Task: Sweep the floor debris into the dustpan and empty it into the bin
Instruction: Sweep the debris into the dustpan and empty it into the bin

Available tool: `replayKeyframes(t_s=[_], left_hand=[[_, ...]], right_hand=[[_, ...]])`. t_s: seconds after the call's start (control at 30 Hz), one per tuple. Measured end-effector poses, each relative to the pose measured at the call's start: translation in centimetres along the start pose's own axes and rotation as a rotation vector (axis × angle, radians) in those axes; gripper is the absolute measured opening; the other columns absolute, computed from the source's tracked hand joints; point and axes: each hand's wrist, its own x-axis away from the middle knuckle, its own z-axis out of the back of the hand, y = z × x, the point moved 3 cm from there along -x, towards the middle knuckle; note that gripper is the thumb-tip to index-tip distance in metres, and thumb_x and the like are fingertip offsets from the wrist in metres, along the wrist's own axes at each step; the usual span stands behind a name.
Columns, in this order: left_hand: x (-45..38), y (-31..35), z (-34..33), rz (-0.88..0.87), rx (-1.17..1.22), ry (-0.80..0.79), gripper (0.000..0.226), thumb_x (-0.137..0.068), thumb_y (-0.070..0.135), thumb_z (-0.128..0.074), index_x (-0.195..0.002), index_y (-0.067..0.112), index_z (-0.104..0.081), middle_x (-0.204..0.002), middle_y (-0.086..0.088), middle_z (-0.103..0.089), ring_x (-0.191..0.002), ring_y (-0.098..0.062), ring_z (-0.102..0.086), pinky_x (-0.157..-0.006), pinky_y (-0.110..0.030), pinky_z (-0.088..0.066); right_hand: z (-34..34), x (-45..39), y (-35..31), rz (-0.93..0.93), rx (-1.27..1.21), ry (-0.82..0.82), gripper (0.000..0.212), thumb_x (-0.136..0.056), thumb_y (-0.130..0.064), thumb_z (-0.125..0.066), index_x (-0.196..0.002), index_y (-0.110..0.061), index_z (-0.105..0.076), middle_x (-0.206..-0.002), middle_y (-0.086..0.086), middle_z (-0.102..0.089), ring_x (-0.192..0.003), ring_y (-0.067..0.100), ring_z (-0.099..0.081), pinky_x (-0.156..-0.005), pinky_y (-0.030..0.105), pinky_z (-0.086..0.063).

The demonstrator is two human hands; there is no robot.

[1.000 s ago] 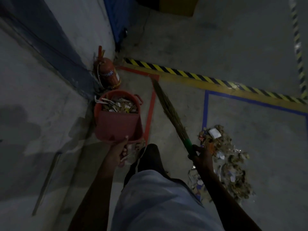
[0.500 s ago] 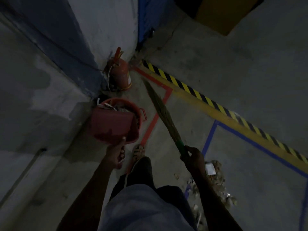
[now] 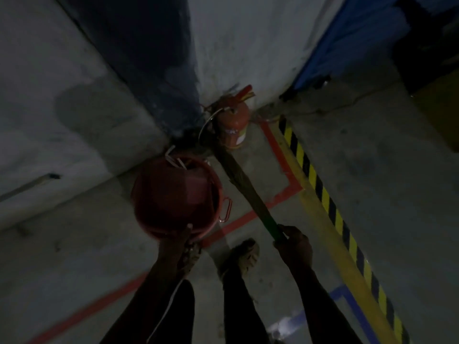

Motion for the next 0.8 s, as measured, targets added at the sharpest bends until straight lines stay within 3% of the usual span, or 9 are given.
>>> replayKeyframes(t_s=[0.07,0.13,0.2,0.4,0.6,0.7,0.8], left_hand=[[-1.1,-1.4,-1.9,0.006,0.065,0.043,0.035,-0.091,0.036,-0.069,-0.065,0.025,-0.048,-0.037,0.015,-0.047,-0.029,0.0,-0.045,-0.033,-0.013,-0.033],[-2.5,-3.3,-3.1,0.075,0.158,0.074,0.047,-0.081,0.057,-0.074,-0.055,0.027,-0.048,-0.044,0.006,-0.042,-0.032,-0.012,-0.04,-0.043,-0.019,-0.03],[-3.6,-5.1,-4.3,0.125,0.21,0.092,0.059,-0.08,0.066,-0.072,-0.052,0.023,-0.042,-0.05,-0.004,-0.035,-0.039,-0.012,-0.032,-0.049,-0.024,-0.025],[-6.6,-6.3,-7.4,0.104,0.272,0.083,0.062,-0.086,0.067,-0.064,-0.054,0.021,-0.038,-0.051,-0.005,-0.032,-0.039,-0.01,-0.028,-0.047,-0.022,-0.022],[-8.2,-7.1,-7.9,0.189,0.271,0.137,0.065,-0.08,0.071,-0.067,-0.051,0.021,-0.038,-0.046,-0.001,-0.033,-0.035,-0.011,-0.029,-0.048,-0.02,-0.025],[-8.1,-7.5,-7.7,0.176,0.244,0.112,0.065,-0.083,0.07,-0.066,-0.05,0.022,-0.036,-0.048,-0.002,-0.031,-0.037,-0.011,-0.028,-0.048,-0.021,-0.024],[-8.3,-7.4,-7.6,0.159,0.22,0.127,0.064,-0.084,0.067,-0.066,-0.049,0.022,-0.038,-0.047,-0.002,-0.033,-0.035,-0.011,-0.029,-0.048,-0.022,-0.024]], right_hand=[[-0.4,-4.3,0.6,0.072,0.066,-0.048,0.047,-0.085,-0.02,-0.077,-0.13,-0.025,-0.062,-0.118,-0.001,-0.069,-0.101,0.023,-0.066,-0.079,0.039,-0.056],[-0.7,-8.0,1.3,0.121,0.111,-0.079,0.05,-0.084,-0.021,-0.078,-0.131,-0.026,-0.061,-0.118,-0.001,-0.069,-0.101,0.024,-0.066,-0.079,0.041,-0.056],[-1.0,-11.3,1.8,0.15,0.138,-0.086,0.051,-0.082,-0.021,-0.079,-0.13,-0.026,-0.061,-0.118,-0.001,-0.069,-0.1,0.026,-0.066,-0.078,0.041,-0.056],[-2.1,-18.9,1.9,0.253,0.201,-0.106,0.051,-0.076,-0.015,-0.082,-0.125,-0.02,-0.067,-0.12,0.009,-0.068,-0.105,0.034,-0.065,-0.083,0.045,-0.055],[-1.5,-20.7,5.2,0.163,0.156,-0.069,0.057,-0.073,-0.013,-0.087,-0.126,-0.019,-0.068,-0.129,0.01,-0.064,-0.11,0.036,-0.062,-0.083,0.043,-0.054],[-1.6,-19.0,7.9,0.163,0.176,-0.03,0.056,-0.071,-0.012,-0.088,-0.124,-0.019,-0.069,-0.125,0.013,-0.066,-0.096,0.037,-0.065,-0.068,0.036,-0.048],[-2.7,-17.3,9.8,0.114,0.109,-0.061,0.053,-0.072,-0.01,-0.087,-0.121,-0.017,-0.071,-0.124,0.013,-0.066,-0.085,0.034,-0.064,-0.065,0.031,-0.042]])
